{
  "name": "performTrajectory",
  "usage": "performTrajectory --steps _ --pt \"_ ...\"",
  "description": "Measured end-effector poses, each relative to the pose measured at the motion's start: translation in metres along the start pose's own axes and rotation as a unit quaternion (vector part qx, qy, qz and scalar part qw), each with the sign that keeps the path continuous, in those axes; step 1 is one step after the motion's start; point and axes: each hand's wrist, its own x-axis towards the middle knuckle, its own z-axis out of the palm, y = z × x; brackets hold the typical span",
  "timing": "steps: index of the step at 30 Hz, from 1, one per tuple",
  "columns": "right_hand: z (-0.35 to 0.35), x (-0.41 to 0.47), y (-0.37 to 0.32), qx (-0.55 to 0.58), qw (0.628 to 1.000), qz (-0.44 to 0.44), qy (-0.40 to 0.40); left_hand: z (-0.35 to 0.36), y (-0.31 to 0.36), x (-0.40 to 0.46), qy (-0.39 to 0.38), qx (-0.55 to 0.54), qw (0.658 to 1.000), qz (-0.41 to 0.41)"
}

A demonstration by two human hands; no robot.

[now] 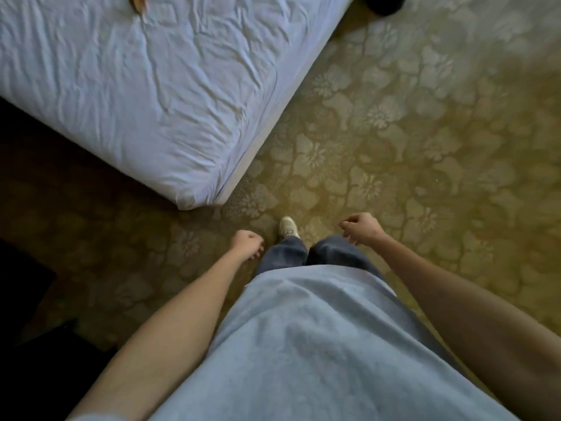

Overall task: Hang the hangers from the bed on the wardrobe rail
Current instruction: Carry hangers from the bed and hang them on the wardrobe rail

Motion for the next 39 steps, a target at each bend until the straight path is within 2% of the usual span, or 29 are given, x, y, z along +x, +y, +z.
performTrajectory --steps 7,13,17,22,27,30,34,39 --pt "-0.115 0.062 0.020 0.080 0.990 0.105 0.054 0.001 0.217 0.047 -0.046 0.014 0.993 0.105" --pt "-0.201 0.144 -0.005 0.093 0.984 0.146 0.032 -0.013 0.345 0.102 -0.046 0.060 0.994 0.080" --pt "-0.266 0.200 -0.067 0.056 0.991 0.119 0.020 -0.047 0.398 0.125 -0.014 0.062 0.997 0.033" --pt "-0.331 0.264 -0.181 0.037 0.998 0.053 -0.010 -0.095 0.446 0.142 0.061 -0.017 0.998 0.008" --pt "-0.374 0.330 -0.322 0.002 0.998 -0.052 -0.042 -0.133 0.474 0.180 0.066 -0.051 0.995 -0.050" --pt "-0.385 0.370 -0.389 -0.031 0.994 -0.086 -0.062 -0.148 0.483 0.212 0.052 -0.071 0.993 -0.081" --pt "-0.406 0.423 -0.452 -0.088 0.990 -0.073 -0.079 -0.171 0.510 0.252 0.042 -0.119 0.986 -0.108" --pt "-0.458 0.477 -0.499 -0.183 0.978 -0.018 -0.101 -0.213 0.579 0.290 0.034 -0.197 0.970 -0.136"
